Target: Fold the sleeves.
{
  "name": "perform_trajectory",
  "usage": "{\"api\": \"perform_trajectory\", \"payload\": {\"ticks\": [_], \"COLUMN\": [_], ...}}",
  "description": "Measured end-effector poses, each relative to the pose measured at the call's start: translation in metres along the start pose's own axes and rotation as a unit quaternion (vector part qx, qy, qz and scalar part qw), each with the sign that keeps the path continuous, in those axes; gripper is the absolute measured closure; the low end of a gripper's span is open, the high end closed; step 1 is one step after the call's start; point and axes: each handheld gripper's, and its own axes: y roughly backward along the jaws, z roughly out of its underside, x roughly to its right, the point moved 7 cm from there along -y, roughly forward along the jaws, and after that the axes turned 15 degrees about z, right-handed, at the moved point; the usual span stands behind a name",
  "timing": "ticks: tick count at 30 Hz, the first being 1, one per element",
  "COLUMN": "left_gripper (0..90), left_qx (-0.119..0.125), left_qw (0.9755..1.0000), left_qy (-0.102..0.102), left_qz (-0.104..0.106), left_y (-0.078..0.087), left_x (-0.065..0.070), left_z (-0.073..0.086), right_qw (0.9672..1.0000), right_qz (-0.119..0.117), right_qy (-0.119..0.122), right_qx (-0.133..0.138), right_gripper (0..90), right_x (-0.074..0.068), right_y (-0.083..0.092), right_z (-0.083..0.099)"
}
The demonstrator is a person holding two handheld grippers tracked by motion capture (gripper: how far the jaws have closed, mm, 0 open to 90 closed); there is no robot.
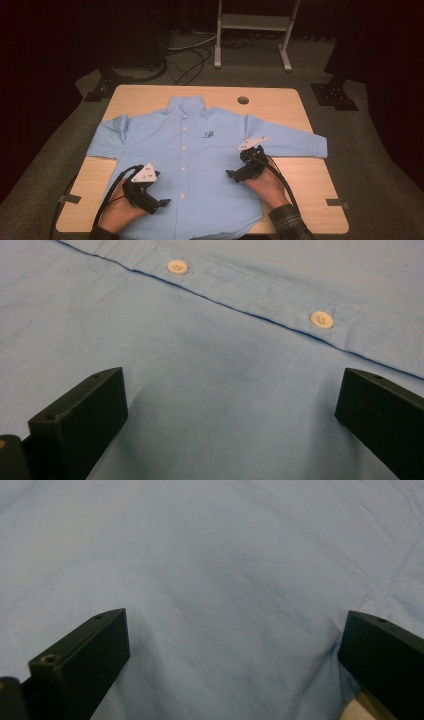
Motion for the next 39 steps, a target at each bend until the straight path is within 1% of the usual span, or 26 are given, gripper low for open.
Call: {"api": "perform_trajectory", "payload": {"ticks": [9,11,17,22,25,29,32,34,39], "left_gripper": [0.0,0.0,0.0,0.0,0.0,0.0,0.0,0.0,0.0], "left_qx": [0.0,0.0,0.0,0.0,0.001,0.001,0.002,0.002,0.002], "left_qw": [1.0,1.0,1.0,1.0,1.0,1.0,1.0,1.0,1.0], "left_qy": [0.0,0.0,0.001,0.0,0.001,0.001,0.001,0.002,0.001], "left_qz": [0.0,0.0,0.0,0.001,0.001,0.001,0.001,0.001,0.001], "left_y": [0.0,0.0,0.0,0.0,0.0,0.0,0.0,0.001,0.002], "left_x": [0.0,0.0,0.0,-0.001,-0.001,-0.001,-0.001,-0.001,-0.001], "left_z": [0.0,0.0,0.0,0.0,0.0,0.0,0.0,0.001,0.002], "right_qw": [1.0,0.9999,0.9998,0.9998,0.9997,0.9994,0.9991,0.999,0.9986], "right_qz": [-0.001,-0.003,0.009,0.009,0.014,0.022,0.023,0.026,0.033], "right_qy": [-0.006,-0.013,-0.006,-0.008,-0.005,-0.006,-0.016,-0.018,-0.022], "right_qx": [0.006,0.008,0.014,0.015,0.018,0.026,0.03,0.033,0.034], "right_gripper": [0.0,0.5,0.4,0.4,0.4,0.4,0.4,0.4,0.4], "right_x": [0.001,0.002,0.003,0.004,0.006,0.011,0.017,0.02,0.028], "right_y": [0.0,0.0,0.003,0.006,0.009,0.014,0.018,0.02,0.023], "right_z": [0.0,-0.001,-0.002,-0.002,-0.002,0.0,0.001,0.002,0.005]}}
